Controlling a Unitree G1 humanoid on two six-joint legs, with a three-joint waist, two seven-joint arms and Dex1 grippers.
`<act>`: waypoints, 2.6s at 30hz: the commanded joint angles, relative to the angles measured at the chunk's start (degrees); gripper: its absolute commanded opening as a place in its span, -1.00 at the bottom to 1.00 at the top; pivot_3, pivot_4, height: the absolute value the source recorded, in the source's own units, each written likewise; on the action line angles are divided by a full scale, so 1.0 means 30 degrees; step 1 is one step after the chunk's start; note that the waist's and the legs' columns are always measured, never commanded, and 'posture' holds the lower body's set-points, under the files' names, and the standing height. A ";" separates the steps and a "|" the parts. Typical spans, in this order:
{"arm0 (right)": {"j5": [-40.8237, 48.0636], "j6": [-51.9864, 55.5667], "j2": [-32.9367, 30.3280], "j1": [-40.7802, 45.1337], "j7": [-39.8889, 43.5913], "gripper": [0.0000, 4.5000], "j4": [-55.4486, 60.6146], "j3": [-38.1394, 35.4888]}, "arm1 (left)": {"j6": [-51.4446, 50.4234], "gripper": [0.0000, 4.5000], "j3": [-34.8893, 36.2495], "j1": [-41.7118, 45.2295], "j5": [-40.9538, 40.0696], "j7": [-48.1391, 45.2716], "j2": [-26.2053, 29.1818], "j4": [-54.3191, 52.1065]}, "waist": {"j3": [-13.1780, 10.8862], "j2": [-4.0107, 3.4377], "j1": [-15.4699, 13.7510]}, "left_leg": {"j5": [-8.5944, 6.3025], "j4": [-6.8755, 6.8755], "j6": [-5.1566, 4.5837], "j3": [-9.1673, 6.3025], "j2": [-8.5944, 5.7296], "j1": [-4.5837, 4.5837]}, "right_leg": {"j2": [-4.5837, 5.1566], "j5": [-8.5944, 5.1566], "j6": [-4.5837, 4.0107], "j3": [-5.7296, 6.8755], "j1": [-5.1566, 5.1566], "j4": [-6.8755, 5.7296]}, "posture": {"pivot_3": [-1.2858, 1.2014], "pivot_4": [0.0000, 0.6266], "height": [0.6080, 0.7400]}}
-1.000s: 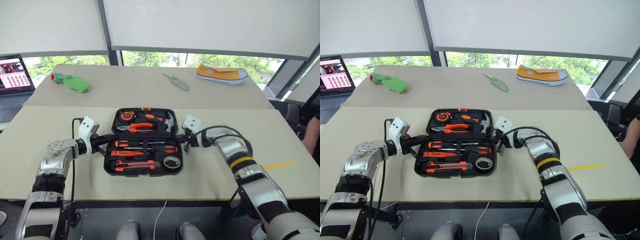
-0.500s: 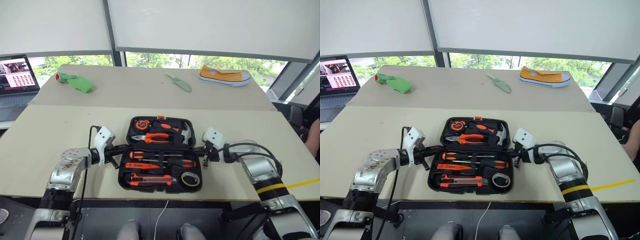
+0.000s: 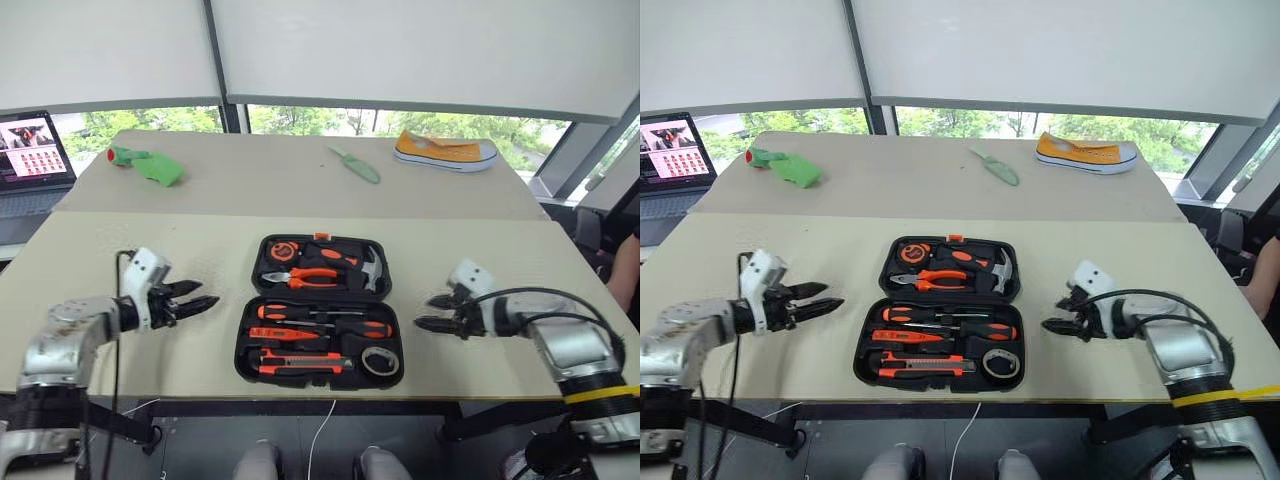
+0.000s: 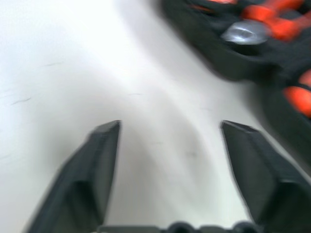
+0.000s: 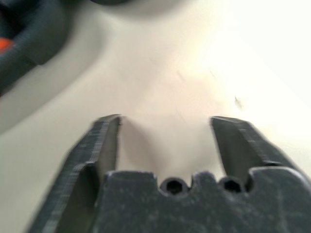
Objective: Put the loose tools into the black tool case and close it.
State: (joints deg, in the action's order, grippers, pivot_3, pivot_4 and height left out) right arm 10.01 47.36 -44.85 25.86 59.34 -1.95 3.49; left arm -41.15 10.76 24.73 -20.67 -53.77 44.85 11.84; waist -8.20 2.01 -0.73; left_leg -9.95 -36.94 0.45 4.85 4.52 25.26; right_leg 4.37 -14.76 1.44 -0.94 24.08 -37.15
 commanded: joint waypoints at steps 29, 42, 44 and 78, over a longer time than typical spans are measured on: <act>0.1791 0.8071 0.5917 0.9397 -0.6849 0.19 -0.7630 -0.0120 | -0.5503 -0.15 -0.3173 0.6868 -0.0110 0.1822 -0.3074 0.3700 | -0.0032 0.0016 0.0491 | 0.0032 0.0037 -0.0039 -0.0026 -0.0017 0.0094 | -0.0016 0.0055 -0.0010 -0.0011 0.0088 -0.0022 | 0.03 -0.52 1.00; 0.2781 -0.2608 0.6792 0.6811 -0.5250 -0.96 -0.5061 -0.2914 | 0.1308 -1.00 0.1455 0.4278 -0.2042 0.2031 -0.5672 0.2202 | -0.0039 0.0012 0.0459 | 0.0131 0.0018 -0.0039 -0.0034 -0.0021 0.0033 | -0.0008 0.0173 0.0015 -0.0019 0.0024 -0.0003 | 0.03 -0.52 1.00; 0.2770 -0.6227 0.6752 0.5396 -0.4149 -0.96 -0.3786 -0.3081 | 0.4411 -1.00 0.2282 0.3162 -0.1859 0.2187 -0.6212 0.1658 | -0.0066 0.0010 0.0463 | 0.0132 0.0019 -0.0037 -0.0032 -0.0023 0.0117 | -0.0004 0.0182 0.0023 -0.0019 0.0087 0.0007 | 0.03 -0.52 1.00; 0.4021 -2.3820 -0.1621 -0.6473 -0.0951 0.02 -0.2680 -0.0529 | 1.3162 0.65 0.1951 -0.4458 -0.1739 -0.1883 -0.2047 0.0921 | -0.0095 0.0003 0.0066 | 0.0144 0.0032 -0.0047 0.0034 0.0019 -0.0046 | 0.0020 0.0166 -0.0017 -0.0031 -0.0055 0.0041 | 0.03 -0.52 1.00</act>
State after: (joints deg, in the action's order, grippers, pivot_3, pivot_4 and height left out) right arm 17.47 -29.04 -48.07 7.41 52.73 -15.57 3.30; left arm -0.48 17.65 8.65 -26.57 -59.65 37.82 14.28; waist -8.48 2.02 -0.53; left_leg -9.51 -36.90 0.30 4.95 4.59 25.12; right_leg 4.43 -14.25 1.24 -1.04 23.91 -37.00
